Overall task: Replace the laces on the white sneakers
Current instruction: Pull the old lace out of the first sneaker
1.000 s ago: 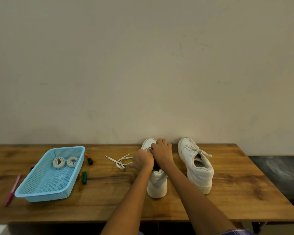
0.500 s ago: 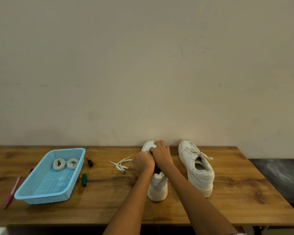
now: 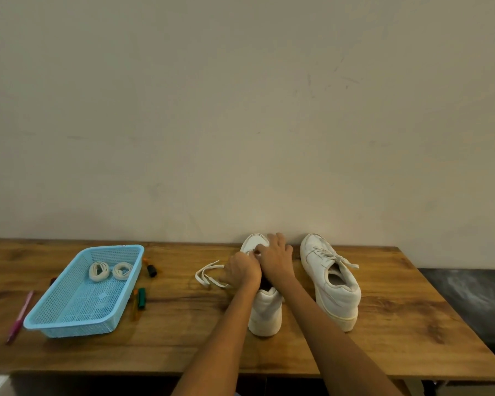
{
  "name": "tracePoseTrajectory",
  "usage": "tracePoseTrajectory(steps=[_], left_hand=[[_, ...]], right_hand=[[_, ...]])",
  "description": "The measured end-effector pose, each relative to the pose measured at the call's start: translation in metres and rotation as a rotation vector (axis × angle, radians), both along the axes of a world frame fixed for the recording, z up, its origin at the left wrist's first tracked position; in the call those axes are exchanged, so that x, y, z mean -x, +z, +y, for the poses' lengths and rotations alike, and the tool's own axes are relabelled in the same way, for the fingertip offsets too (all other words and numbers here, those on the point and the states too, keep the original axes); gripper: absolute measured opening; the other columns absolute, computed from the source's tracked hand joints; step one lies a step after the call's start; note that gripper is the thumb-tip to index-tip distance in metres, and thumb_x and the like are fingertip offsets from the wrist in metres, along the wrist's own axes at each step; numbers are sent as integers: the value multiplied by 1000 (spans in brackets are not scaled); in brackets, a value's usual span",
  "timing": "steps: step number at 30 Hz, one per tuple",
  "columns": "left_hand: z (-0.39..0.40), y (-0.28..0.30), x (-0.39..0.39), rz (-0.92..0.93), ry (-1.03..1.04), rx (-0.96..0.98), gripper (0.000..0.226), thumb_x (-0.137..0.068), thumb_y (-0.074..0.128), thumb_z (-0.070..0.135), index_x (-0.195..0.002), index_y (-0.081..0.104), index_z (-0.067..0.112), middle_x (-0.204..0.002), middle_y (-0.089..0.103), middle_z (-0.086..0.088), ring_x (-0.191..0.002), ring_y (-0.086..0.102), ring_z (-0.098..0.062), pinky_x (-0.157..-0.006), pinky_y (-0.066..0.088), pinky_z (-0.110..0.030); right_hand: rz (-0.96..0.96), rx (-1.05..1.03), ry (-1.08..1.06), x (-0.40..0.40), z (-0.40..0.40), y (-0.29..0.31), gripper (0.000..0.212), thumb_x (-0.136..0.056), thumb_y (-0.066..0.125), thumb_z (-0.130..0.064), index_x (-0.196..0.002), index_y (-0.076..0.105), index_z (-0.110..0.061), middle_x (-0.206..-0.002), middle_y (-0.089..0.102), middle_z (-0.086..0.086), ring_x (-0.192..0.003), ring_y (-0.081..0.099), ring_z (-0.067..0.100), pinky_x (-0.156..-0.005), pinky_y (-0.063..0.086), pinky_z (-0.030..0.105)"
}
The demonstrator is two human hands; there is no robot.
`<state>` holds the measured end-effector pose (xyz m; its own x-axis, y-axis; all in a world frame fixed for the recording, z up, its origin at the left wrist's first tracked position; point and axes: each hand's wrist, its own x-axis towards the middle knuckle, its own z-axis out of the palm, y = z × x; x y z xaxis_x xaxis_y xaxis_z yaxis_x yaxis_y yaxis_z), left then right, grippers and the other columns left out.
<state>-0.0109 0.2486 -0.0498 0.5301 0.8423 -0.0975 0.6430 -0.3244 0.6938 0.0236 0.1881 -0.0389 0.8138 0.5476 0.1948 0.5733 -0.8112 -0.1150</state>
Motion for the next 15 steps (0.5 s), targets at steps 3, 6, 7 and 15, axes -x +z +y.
tracePoseTrajectory(steps=[3, 6, 7, 15], left_hand=[[0, 1, 0, 1, 11, 6, 37, -95, 44, 41, -101, 67, 12, -105, 67, -7, -101, 59, -27, -93, 41, -43], [0, 1, 1, 17, 8, 8, 37, -96, 43, 39, -105, 66, 13, -111, 66, -8, -105, 58, -28, -95, 38, -42], [0, 1, 0, 26, 10, 13, 37, -97, 42, 39, -107, 66, 12, -113, 65, -9, -108, 57, -29, -97, 37, -43], [-1, 0, -2, 30, 22, 19, 36, -97, 42, 38, -100, 67, 13, -106, 67, -7, -102, 59, -27, -97, 36, -46]], right_hand=[[29, 13, 30, -1, 2, 1, 34, -101, 37, -31, -122, 59, -16, -134, 43, 7, -126, 35, 23, -98, 35, 36], [-211, -190, -178, 0, -1, -1, 20, -93, 54, -24, -97, 66, -7, -104, 55, 9, -96, 52, 23, -73, 46, 31], [-238, -299, -269, 3, -3, 1, 14, -88, 61, -18, -85, 65, -5, -92, 56, 11, -83, 53, 24, -62, 46, 30], [-126, -185, -132, 1, -2, 0, 43, -93, 52, -36, -131, 47, -17, -143, 32, 19, -133, 31, 36, -96, 42, 49]])
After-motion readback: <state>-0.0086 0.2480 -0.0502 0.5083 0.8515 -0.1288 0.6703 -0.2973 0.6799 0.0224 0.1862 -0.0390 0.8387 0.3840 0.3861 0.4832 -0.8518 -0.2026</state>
